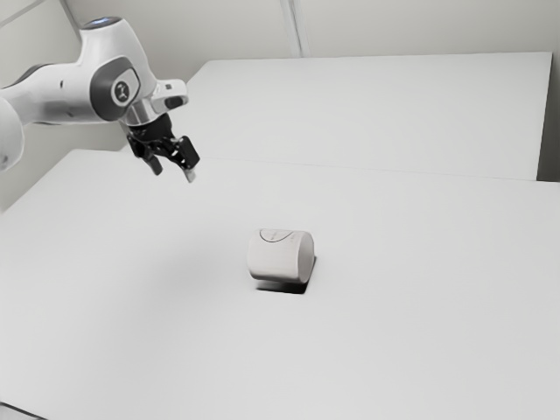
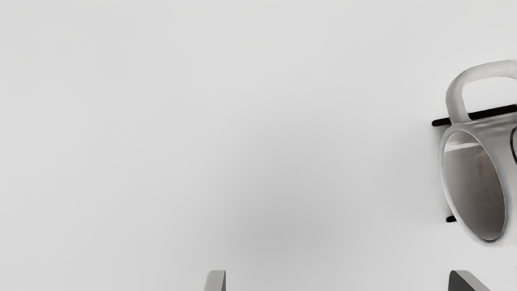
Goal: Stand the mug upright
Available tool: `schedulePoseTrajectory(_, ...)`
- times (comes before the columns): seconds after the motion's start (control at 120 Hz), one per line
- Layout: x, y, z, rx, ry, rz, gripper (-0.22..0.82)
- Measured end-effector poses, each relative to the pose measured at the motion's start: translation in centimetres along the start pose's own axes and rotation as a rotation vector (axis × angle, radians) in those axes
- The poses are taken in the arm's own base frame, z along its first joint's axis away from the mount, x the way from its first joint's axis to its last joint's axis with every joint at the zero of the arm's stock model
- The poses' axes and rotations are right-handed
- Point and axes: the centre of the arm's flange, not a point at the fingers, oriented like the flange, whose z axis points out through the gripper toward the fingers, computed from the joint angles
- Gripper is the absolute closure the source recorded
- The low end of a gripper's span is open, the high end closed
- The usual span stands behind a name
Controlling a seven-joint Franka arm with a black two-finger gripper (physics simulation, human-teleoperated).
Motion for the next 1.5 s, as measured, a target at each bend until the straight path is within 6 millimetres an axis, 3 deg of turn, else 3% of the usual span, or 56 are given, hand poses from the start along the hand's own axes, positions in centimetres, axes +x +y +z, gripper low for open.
schedulePoseTrajectory(0.108, -0.4, -0.8, 0.0, -0.010, 0.006, -0.014, 0.00)
schedulePoseTrajectory(0.267, -1.1, -0.1, 2.6, -0.193, 0.006, -0.075, 0.00)
schedulePoseTrajectory(0.392, -2.4, 1.5, 6.0, -0.381, -0.008, -0.089, 0.00)
schedulePoseTrajectory(0.5, -2.7, 1.7, 8.8, -0.520, -0.003, -0.093, 0.00)
schedulePoseTrajectory(0.675, -2.6, 2.0, 12.9, -0.667, 0.015, -0.056, 0.00)
schedulePoseTrajectory(0.817, -2.4, 2.8, 15.0, -0.766, 0.058, -0.033, 0.00)
schedulePoseTrajectory(1.142, -3.1, 4.2, 18.7, -0.873, 0.148, -0.010, 0.00)
schedulePoseTrajectory(1.5, -2.6, 6.4, 20.0, -0.921, 0.203, 0.072, 0.00)
